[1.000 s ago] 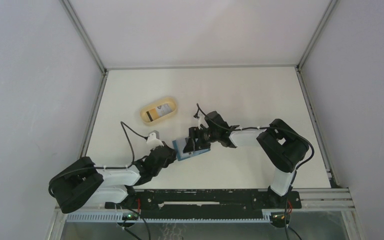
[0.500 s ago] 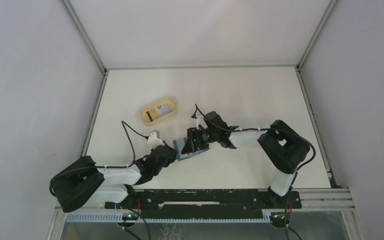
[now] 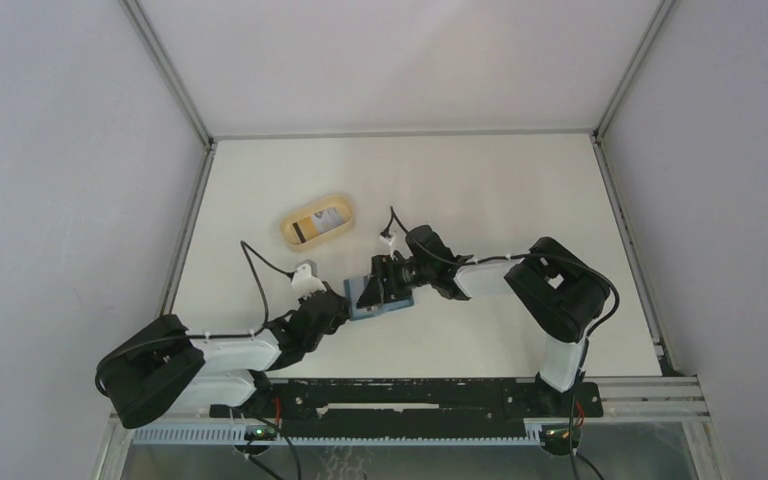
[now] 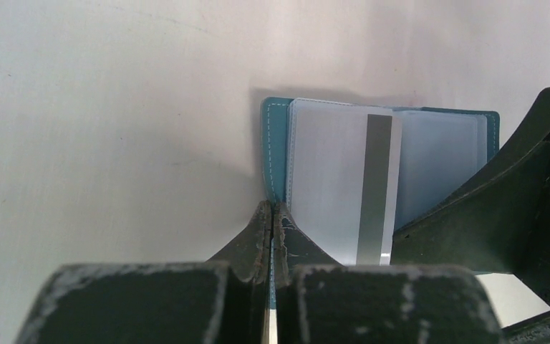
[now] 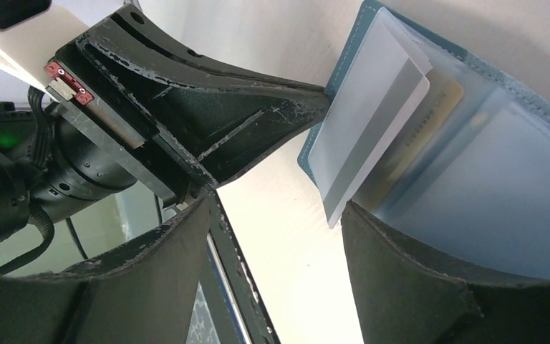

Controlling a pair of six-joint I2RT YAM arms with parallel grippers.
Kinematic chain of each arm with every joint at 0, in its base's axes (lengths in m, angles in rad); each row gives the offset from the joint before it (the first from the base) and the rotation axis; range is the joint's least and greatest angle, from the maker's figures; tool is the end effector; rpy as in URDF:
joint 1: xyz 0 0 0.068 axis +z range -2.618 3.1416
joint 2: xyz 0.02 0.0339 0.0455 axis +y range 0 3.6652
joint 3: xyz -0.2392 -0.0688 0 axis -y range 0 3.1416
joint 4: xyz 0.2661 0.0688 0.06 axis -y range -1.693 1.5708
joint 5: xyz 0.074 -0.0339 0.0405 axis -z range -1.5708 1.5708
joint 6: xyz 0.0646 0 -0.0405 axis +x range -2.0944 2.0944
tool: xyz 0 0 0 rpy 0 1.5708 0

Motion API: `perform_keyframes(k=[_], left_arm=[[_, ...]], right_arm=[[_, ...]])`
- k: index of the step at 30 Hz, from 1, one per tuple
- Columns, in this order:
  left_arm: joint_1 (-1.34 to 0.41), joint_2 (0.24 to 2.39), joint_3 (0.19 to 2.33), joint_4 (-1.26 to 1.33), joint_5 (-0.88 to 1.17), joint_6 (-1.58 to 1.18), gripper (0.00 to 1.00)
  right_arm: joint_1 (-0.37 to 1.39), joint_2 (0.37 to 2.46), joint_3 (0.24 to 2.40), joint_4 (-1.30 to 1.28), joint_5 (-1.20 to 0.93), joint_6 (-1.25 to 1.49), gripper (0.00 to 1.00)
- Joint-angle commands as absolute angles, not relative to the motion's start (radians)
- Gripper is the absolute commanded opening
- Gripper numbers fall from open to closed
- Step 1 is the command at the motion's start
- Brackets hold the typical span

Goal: Take the credit cards out of the card holder

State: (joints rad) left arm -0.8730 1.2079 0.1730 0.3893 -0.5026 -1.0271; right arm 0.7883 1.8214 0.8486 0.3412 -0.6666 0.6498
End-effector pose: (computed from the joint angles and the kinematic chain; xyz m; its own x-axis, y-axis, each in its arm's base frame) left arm 0.1696 -0.1539 0.0604 -0.5631 -0.4957 -0.6612 -0.1114 0.8384 -0.5336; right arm 0.2392 0.2972 0.0854 -0.8815 -0.2122 -0.4217 -0.4720 0.4128 0.7790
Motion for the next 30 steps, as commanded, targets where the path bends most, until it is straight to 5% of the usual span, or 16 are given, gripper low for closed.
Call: perform_keyframes(k=[1,30], left_arm=[[-0.88,1.198,0.161,0.369,-0.462,-1.008,0.0],[-0.879,1.164,0.163,0.352,-0.462,-1.002,0.0]], right_arm=[[0.816,1.843,0.841,0.516,-0.748,0.739,0.76],[0.817,1.906,0.842,0.468,-0.593,0.868,0.77]])
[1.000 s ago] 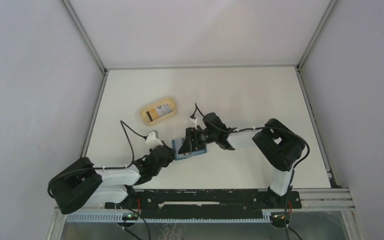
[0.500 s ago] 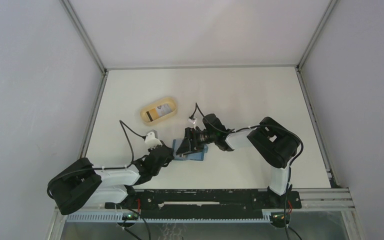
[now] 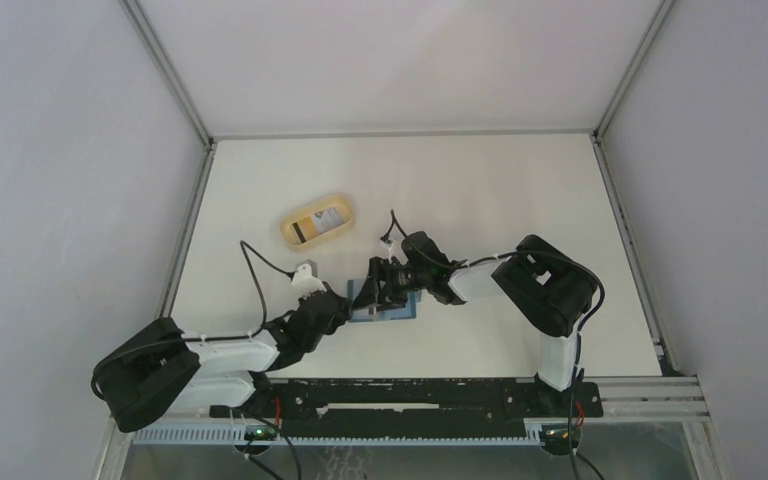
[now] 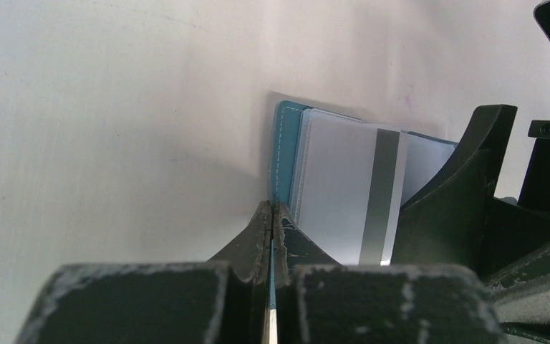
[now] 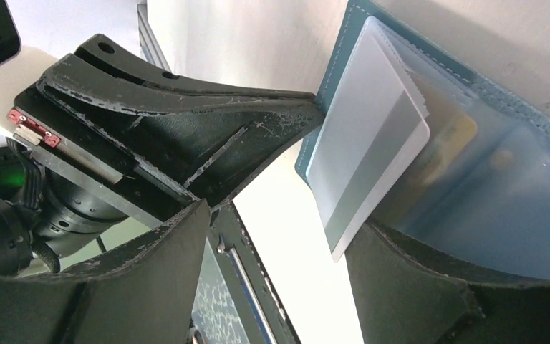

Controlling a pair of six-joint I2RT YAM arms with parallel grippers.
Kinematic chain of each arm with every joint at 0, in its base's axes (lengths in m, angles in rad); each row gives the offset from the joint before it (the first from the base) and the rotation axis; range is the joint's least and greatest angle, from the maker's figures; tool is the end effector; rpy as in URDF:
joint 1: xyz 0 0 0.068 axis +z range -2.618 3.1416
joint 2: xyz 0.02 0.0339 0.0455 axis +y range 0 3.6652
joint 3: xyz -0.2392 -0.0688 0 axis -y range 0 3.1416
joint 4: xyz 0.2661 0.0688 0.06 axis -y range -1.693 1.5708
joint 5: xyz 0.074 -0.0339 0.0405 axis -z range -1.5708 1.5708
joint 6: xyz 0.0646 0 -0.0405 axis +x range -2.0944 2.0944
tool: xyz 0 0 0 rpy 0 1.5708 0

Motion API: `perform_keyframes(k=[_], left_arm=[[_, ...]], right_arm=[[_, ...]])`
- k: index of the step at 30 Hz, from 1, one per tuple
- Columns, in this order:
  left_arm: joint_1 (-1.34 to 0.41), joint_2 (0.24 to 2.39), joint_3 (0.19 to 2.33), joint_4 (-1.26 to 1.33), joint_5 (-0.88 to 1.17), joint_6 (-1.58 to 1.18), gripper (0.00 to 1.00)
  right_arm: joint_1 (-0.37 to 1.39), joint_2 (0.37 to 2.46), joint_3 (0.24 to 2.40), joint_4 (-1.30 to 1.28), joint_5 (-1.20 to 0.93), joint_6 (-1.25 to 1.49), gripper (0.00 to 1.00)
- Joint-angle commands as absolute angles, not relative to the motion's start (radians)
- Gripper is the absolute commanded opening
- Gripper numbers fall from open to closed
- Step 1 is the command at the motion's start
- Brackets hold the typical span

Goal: Take the credit cards out of the card holder

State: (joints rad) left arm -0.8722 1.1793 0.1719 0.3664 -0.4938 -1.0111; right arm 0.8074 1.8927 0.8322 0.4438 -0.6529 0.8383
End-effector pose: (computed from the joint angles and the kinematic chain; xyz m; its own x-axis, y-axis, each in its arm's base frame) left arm 0.1691 -0.1537 0.0634 -0.5685 -0.4833 -0.6657 -0.0976 0.8432 -0.5287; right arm 0.2345 0.3018 0.0650 -0.9488 -0.1373 -0.2843 -0.3156 0.4385 0.8415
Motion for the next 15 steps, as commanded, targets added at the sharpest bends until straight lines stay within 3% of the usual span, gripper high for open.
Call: perform_keyframes(k=[1,15], left_arm=[[-0.88,1.162,0.163,0.352,-0.46,-1.002,0.0],[-0.879,1.085,0.166,0.288,-0.476,-0.995,0.0]], right_arm=[[0.82,1.908,0.842,0.478,-0.584,0.874,0.77],[0.812,1.902,0.839,0.537,-0.509,0.929,0.77]])
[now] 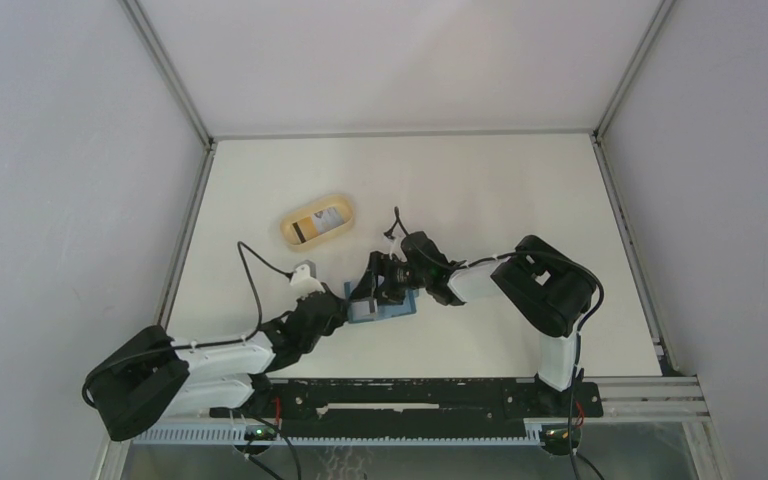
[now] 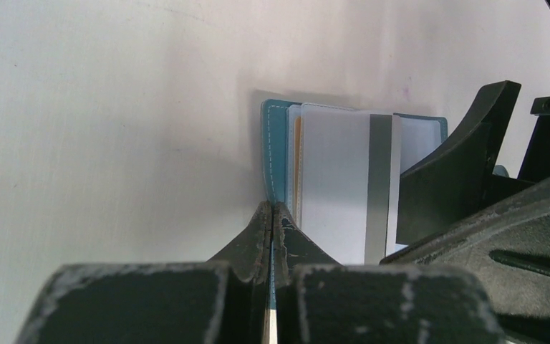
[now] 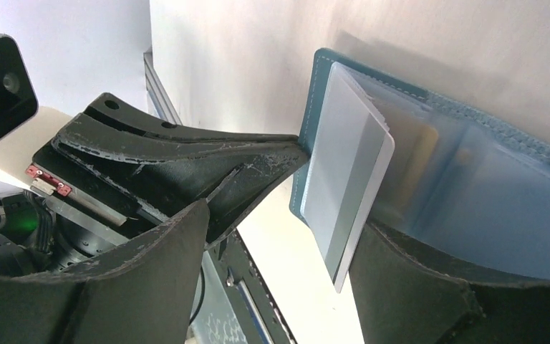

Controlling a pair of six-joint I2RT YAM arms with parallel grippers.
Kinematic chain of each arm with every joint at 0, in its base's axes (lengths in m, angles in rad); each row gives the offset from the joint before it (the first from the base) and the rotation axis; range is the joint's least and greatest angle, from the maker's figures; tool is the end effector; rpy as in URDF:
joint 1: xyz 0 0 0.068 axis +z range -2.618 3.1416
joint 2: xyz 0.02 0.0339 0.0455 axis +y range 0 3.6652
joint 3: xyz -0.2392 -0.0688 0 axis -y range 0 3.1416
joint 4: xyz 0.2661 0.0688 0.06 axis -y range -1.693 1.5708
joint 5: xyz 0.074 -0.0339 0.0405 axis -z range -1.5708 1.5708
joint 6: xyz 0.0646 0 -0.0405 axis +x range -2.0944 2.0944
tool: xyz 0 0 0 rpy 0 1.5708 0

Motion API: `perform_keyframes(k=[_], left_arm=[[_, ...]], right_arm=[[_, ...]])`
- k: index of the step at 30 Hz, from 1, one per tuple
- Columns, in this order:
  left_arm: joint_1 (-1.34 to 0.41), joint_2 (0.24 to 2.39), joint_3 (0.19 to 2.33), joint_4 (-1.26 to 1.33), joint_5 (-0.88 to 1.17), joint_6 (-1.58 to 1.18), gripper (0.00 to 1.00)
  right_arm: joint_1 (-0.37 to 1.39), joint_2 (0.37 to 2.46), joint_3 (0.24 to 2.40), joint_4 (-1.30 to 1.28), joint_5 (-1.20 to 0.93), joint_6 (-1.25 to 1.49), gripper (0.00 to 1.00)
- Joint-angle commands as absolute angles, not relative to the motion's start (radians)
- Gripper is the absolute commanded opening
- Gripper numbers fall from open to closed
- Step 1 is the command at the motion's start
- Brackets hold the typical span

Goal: Take the credit cards out of the card holder

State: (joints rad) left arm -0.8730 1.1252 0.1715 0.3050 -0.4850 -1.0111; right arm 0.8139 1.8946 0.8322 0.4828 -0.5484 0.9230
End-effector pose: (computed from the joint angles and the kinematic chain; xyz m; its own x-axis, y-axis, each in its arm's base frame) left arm 0.1672 -0.1525 0.0678 -0.5783 -0.4771 -0.6618 -0.0958 0.8452 -0.5257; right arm 0.2406 0.3038 0.0663 -0.9605 -0.0258 -0.2772 -0.2552 0.4797 0.8395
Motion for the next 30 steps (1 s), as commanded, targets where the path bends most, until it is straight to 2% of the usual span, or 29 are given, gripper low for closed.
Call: perform_keyframes(k=[1,9,26,30], left_arm=[[-0.879,1.08,0.166,0.283,-0.478,-0.994,0.0],[-0.88,1.072,0.166,0.276,-0.481,-0.992,0.0],[-0.879,1.046,0.167,0.247,-0.485,-0.985,0.0],[-0.879,1.045,0.168,0.242,-0.486,-0.983,0.0]], right_arm=[[0.812,1.892,0.832,0.552,-0.511,0.929,0.77],[0.807,1.805,0.824,0.517,-0.513,0.882,0.77],[0.775,1.763,0.76,0.474,-0.485,0.815,0.76],[0.765,1.757,0.748,0.471,-0.489,0.802,0.7]])
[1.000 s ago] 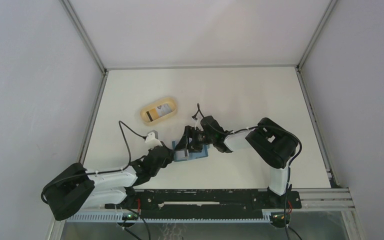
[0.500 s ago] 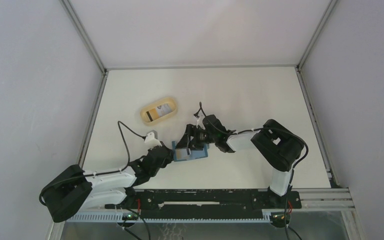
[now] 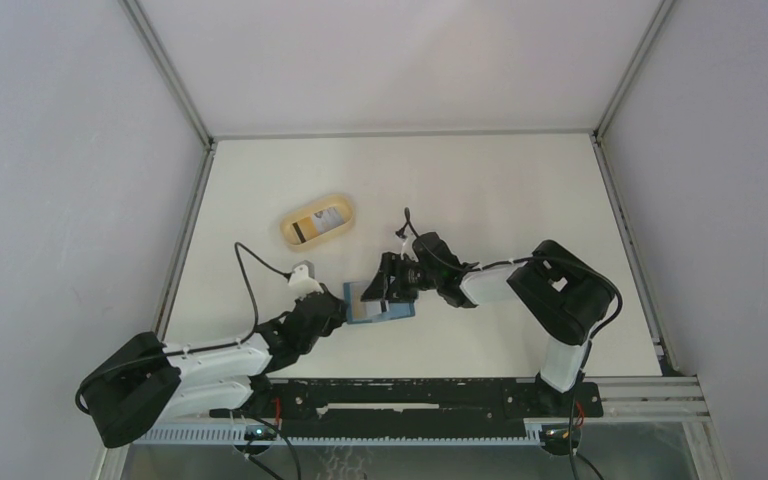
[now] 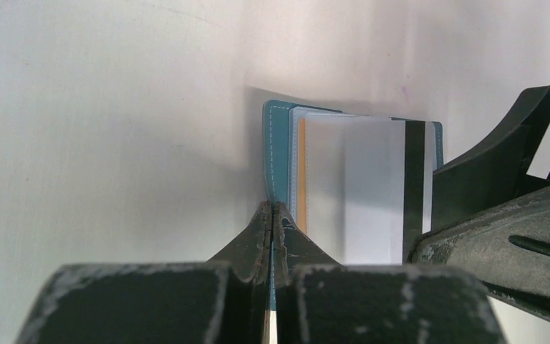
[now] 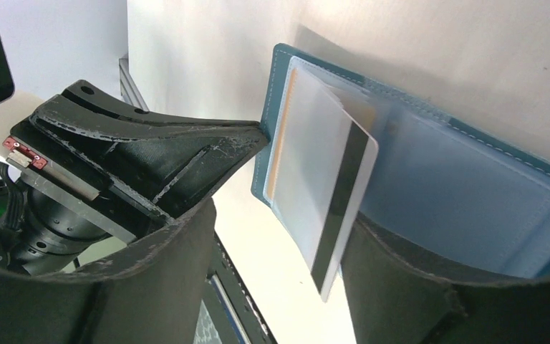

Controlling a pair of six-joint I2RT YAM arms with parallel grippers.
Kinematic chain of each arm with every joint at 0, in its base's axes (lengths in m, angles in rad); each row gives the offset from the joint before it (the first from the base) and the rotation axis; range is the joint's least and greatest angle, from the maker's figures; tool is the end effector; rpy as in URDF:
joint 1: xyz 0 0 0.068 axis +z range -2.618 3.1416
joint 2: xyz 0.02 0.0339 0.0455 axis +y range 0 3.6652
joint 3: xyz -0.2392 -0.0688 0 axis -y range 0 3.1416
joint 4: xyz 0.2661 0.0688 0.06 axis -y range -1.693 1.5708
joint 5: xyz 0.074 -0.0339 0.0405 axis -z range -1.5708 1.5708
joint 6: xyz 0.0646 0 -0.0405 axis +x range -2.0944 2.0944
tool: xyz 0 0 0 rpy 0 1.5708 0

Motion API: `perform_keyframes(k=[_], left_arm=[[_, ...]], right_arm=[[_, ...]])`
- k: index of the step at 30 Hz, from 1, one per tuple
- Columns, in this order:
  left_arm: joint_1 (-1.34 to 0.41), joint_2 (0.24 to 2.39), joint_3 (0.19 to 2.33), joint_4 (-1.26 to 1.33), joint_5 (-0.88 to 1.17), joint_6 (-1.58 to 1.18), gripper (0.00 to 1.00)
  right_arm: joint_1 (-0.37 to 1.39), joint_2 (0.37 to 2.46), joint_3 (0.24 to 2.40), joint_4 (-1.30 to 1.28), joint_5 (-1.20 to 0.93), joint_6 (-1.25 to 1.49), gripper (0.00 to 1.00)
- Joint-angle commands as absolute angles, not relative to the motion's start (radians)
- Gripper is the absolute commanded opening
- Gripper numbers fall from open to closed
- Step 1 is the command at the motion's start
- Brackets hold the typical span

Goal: Take the credit cards out of the card holder

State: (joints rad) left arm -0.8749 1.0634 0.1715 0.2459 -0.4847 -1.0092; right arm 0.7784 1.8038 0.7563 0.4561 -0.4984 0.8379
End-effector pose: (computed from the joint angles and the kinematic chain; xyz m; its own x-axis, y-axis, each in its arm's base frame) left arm 0.1656 -0.1513 0.0742 -0.5784 -0.4758 -0.6626 -0.0920 0.8452 -0.5265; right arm 0.2409 0.2809 0.0728 -0.9340 -0.0042 -0.3573 -0.3066 0.5230 0.7953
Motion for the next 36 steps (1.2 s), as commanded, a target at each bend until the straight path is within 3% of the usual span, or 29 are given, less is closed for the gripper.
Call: perform_keyframes(k=[1,17,31,36], left_arm=[[-0.879,1.044,0.169,0.242,-0.485,-0.983,0.0],[-0.879,1.03,0.167,0.227,-0.49,-0.982,0.0],[-0.879,1.022,0.162,0.217,-0.495,-0.983,0.0],[-0.88,1.023,0.169,0.21,-0.499,-0.982,0.0]], right_arm=[[0.762,1.756,0.745,0.473,-0.492,0.802,0.69],[0.721,1.738,0.705,0.483,-0.51,0.793,0.61],[0.677,1.731,0.668,0.499,-0.55,0.779,0.27],[0.666,1.733,0.669,0.49,-0.562,0.766,0.21]])
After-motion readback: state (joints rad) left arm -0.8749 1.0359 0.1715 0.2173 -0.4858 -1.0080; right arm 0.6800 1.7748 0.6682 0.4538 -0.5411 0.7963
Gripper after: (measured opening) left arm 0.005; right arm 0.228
